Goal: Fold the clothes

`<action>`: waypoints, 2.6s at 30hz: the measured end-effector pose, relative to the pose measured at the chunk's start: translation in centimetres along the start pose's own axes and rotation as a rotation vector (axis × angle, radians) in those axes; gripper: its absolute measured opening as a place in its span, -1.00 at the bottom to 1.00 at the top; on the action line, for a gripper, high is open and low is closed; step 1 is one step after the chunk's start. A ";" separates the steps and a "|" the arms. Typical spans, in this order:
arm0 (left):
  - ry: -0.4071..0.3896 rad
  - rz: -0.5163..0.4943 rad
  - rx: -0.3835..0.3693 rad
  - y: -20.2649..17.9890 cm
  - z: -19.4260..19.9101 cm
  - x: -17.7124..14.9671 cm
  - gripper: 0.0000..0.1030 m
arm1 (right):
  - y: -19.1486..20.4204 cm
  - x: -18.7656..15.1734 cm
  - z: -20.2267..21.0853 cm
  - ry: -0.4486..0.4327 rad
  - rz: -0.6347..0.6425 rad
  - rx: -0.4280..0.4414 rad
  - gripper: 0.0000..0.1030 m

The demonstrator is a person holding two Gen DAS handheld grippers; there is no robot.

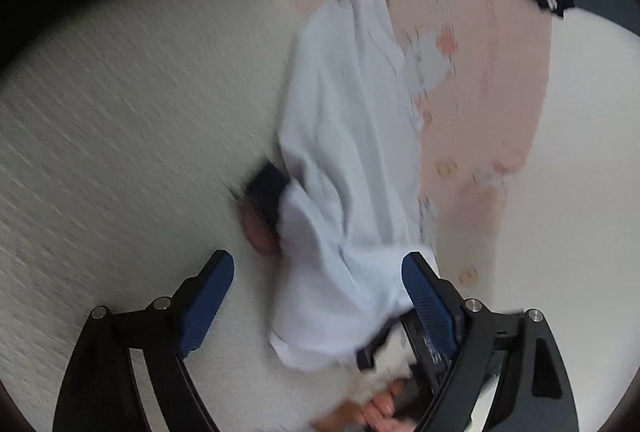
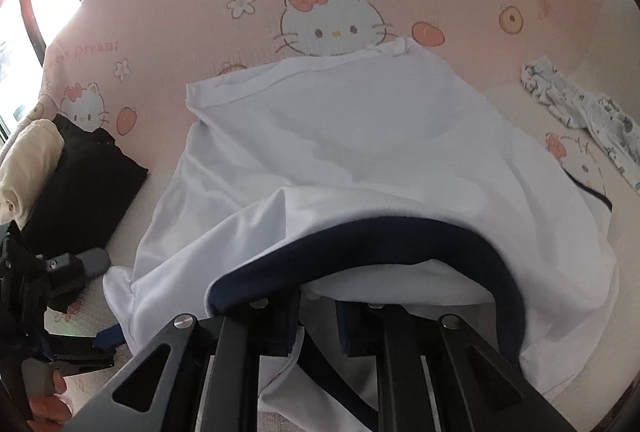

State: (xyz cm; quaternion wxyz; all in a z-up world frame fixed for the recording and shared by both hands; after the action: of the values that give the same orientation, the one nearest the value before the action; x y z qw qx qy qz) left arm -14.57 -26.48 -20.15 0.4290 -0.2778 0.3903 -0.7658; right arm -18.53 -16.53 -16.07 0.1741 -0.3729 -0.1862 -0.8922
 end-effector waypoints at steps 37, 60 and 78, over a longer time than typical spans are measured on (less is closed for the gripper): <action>0.021 -0.264 0.182 -2.1 3.4 -0.5 -0.90 | -3.4 -1.5 1.4 0.138 0.009 -0.219 -0.86; 0.024 -0.140 0.123 -2.2 4.6 1.7 0.51 | -5.7 -3.3 4.0 0.250 -0.321 0.132 0.17; -0.049 -0.193 0.111 -1.8 3.9 2.0 0.50 | -3.6 -4.1 6.4 0.262 -0.161 0.105 0.26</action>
State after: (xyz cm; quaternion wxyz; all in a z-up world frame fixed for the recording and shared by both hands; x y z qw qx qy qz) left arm -13.29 -29.06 -16.36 0.3777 -0.3085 0.3080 -0.8169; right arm -13.60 -9.77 -15.64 0.1443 -0.2279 -0.2377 -0.9332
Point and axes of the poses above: each gripper's, at about its wrist camera, not at the fingertips, and z roughly against the way its jaws point, y to its left, x to its top, the point moved 3 cm from there along -z, roughly the way its jaws point, and after that the axes turned 9 degrees about -y, right-handed, at the moved point
